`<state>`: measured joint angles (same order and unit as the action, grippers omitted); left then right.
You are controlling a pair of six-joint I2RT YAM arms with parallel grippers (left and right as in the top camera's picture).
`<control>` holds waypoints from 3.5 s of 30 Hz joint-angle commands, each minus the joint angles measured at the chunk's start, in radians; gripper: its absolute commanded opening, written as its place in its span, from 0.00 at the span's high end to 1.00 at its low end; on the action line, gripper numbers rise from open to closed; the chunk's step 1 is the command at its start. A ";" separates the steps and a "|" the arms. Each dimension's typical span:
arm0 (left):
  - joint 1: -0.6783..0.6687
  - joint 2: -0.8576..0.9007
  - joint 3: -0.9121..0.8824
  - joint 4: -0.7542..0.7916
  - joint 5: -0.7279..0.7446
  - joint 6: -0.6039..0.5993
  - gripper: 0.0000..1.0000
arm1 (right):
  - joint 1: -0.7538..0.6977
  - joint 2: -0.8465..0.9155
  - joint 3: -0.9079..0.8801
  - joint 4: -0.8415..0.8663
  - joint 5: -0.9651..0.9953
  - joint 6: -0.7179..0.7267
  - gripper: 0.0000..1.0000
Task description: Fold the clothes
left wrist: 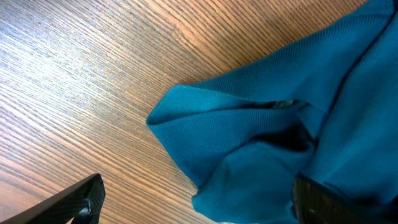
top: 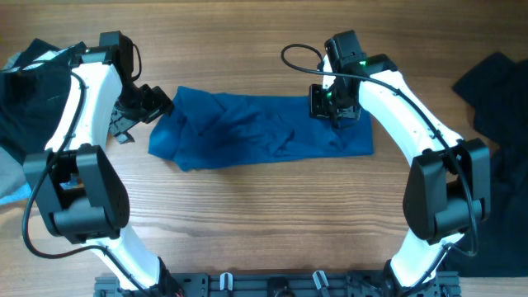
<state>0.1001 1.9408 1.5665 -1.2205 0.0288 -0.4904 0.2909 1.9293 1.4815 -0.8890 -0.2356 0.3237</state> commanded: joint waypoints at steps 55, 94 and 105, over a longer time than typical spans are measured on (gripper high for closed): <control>0.002 0.217 -0.077 0.204 0.302 0.427 0.00 | 0.037 0.190 -0.016 -0.044 0.105 0.020 0.52; 0.076 0.081 0.027 0.122 0.189 0.348 0.96 | -0.035 0.002 0.037 -0.108 0.113 0.003 0.55; 0.098 0.037 0.300 -0.135 0.048 0.327 0.96 | -0.216 -0.068 0.024 -0.172 0.145 -0.065 0.49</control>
<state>0.2276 2.0010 1.7695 -1.3094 0.1188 -0.1337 0.1215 1.8603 1.5139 -1.0409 -0.1272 0.2871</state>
